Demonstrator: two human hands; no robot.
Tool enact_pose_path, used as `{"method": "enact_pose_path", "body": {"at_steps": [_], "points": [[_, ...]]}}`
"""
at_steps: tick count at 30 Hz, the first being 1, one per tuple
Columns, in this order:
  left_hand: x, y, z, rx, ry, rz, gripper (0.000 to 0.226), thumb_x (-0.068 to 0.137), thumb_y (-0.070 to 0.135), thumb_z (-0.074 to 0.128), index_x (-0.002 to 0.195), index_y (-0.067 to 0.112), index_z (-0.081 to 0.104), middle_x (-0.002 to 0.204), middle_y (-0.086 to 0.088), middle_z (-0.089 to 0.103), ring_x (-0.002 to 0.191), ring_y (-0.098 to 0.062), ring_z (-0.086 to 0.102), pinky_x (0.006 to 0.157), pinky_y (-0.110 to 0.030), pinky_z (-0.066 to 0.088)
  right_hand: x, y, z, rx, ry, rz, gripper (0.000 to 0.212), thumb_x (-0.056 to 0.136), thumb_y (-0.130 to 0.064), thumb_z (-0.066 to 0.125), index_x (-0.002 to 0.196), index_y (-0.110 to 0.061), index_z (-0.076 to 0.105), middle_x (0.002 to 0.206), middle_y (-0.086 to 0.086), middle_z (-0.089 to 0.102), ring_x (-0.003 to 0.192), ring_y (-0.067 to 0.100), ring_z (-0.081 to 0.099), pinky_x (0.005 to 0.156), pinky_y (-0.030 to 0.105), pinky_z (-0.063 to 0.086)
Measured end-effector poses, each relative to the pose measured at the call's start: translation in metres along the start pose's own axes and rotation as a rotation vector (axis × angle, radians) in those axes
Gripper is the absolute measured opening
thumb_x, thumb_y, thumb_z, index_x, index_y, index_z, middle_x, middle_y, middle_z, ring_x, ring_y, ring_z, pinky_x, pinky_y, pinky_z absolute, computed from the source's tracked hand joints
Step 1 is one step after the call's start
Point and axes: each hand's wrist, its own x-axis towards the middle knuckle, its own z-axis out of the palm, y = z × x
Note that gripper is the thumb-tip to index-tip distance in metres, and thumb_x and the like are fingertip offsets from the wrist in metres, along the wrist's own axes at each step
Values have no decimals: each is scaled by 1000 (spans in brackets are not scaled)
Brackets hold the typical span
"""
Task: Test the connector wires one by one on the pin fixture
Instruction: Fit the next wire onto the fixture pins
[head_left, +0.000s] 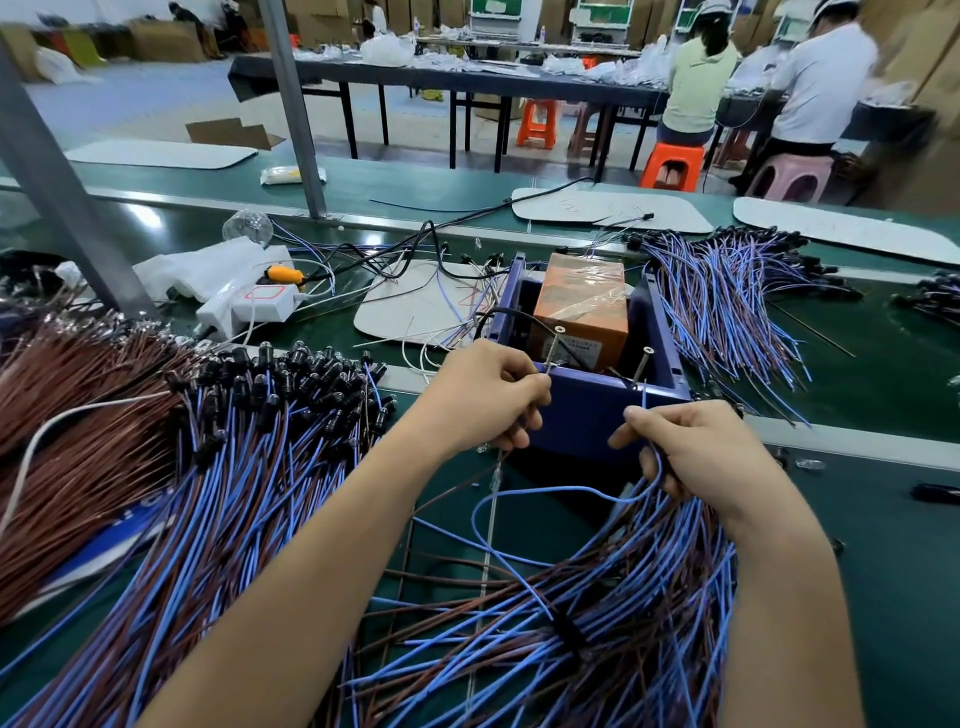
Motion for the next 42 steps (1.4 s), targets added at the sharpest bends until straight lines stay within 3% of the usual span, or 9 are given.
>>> {"method": "enact_pose_path", "body": {"at_steps": [7, 13, 28, 30, 32, 36, 39, 42], "points": [[0, 0, -1, 12, 5, 8, 25, 94, 14, 54, 73, 8, 65, 58, -6, 65, 41, -14, 58, 42, -20, 46, 1, 1, 0, -41, -6, -17, 38, 98, -29, 53, 70, -14, 74, 39, -3, 46, 34, 8, 32, 42, 20, 31], [1, -3, -1, 3, 5, -10, 25, 95, 15, 55, 74, 9, 65, 60, -7, 65, 40, -12, 57, 42, -20, 46, 2, 1, 0, -31, -17, 6, 35, 97, -27, 55, 71, -13, 75, 38, -1, 39, 33, 7, 28, 33, 12, 24], [-4, 2, -5, 25, -20, 8, 22, 95, 16, 55, 78, 6, 66, 64, -9, 66, 43, -14, 57, 47, -26, 50, -3, -1, -4, -46, -13, -19, 36, 97, -28, 54, 72, -14, 76, 41, 0, 40, 39, 10, 30, 41, 15, 28], [-8, 8, -7, 7, -37, 50, 18, 94, 14, 57, 83, 4, 67, 65, -7, 66, 44, -14, 57, 48, -26, 50, -8, -6, -7, 21, -2, -32, 36, 97, -27, 55, 72, -13, 75, 42, 0, 43, 37, 11, 31, 37, 15, 28], [-13, 16, -8, -73, -84, 130, 11, 93, 10, 59, 85, 5, 66, 67, -5, 67, 49, -14, 58, 50, -24, 51, -16, -17, -8, 238, 6, -56, 31, 93, -27, 57, 73, -12, 74, 47, 3, 52, 35, 11, 42, 35, 16, 35], [-25, 29, -5, -172, -222, 270, 6, 90, 7, 61, 86, 7, 66, 81, -5, 69, 63, -8, 57, 60, -20, 50, -30, -36, -8, 678, -62, -217, 28, 78, -28, 56, 83, -3, 67, 58, -2, 62, 53, 17, 68, 52, 21, 56], [-28, 32, -4, -226, -238, 302, 12, 90, 8, 60, 80, 15, 63, 85, -8, 69, 59, -6, 52, 56, -19, 42, -34, -41, -5, 705, -70, -313, 28, 79, -28, 54, 87, -3, 66, 54, -2, 58, 56, 14, 68, 59, 21, 57], [-27, 32, -3, -315, -208, 288, 10, 90, 4, 59, 83, 11, 63, 76, -3, 70, 53, -8, 47, 50, -17, 41, -34, -41, 1, 564, -16, -379, 25, 79, -34, 56, 86, -15, 70, 58, -1, 64, 60, 11, 64, 54, 18, 51]]}}
